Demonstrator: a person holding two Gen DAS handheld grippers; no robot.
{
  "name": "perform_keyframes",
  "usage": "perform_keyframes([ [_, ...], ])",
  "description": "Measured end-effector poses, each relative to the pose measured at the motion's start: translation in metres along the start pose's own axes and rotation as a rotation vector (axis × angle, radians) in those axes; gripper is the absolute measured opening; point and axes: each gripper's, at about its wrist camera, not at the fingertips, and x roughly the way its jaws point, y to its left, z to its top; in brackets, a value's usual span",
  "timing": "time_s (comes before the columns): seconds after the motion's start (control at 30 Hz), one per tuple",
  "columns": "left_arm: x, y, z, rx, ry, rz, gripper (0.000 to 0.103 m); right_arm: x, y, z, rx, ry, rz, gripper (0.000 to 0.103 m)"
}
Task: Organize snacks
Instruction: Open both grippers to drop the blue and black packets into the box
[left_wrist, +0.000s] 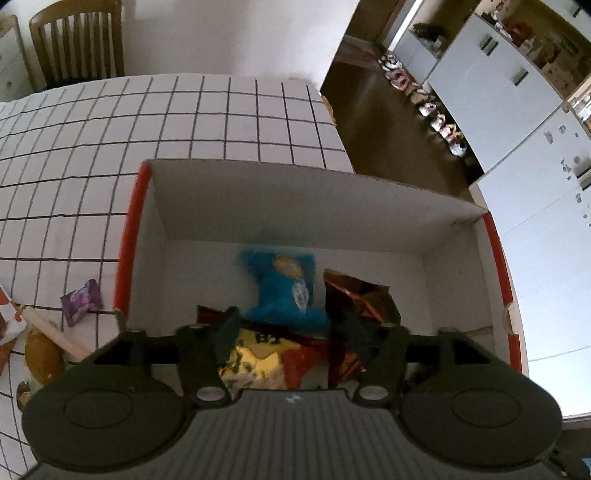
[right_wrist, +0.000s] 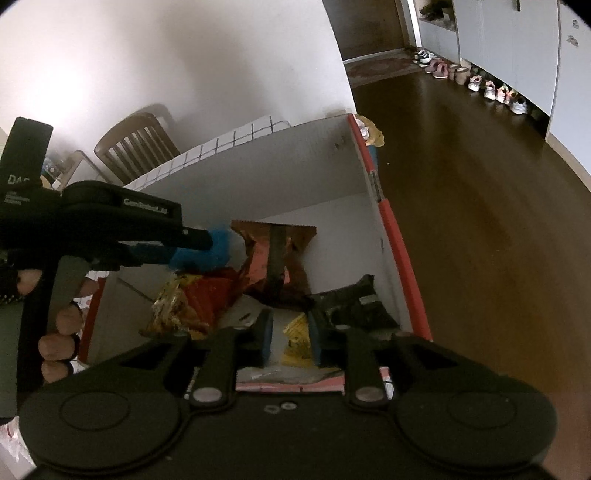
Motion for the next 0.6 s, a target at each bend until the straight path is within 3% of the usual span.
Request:
perform_keyframes([
  [0.1, -0.007, 0.003, -0.002, -0.005, 0.006, 0.000, 0.063, -0.004, 0.001, 0.000, -0.006, 0.003, 0.010, 0.027],
  [0.47, -0.064, 0.013, -0.030, 0.043, -0.048, -0.055, 0.069, -0.031, 0.022, -0.002, -0.052, -0.047, 0.011, 0.064],
  [0.6, -0.087, 0.018, -0.042, 0.075, -0.089, -0.056, 0.070, -0.042, 0.036, -0.004, -0.084, -0.062, 0.006, 0.072],
])
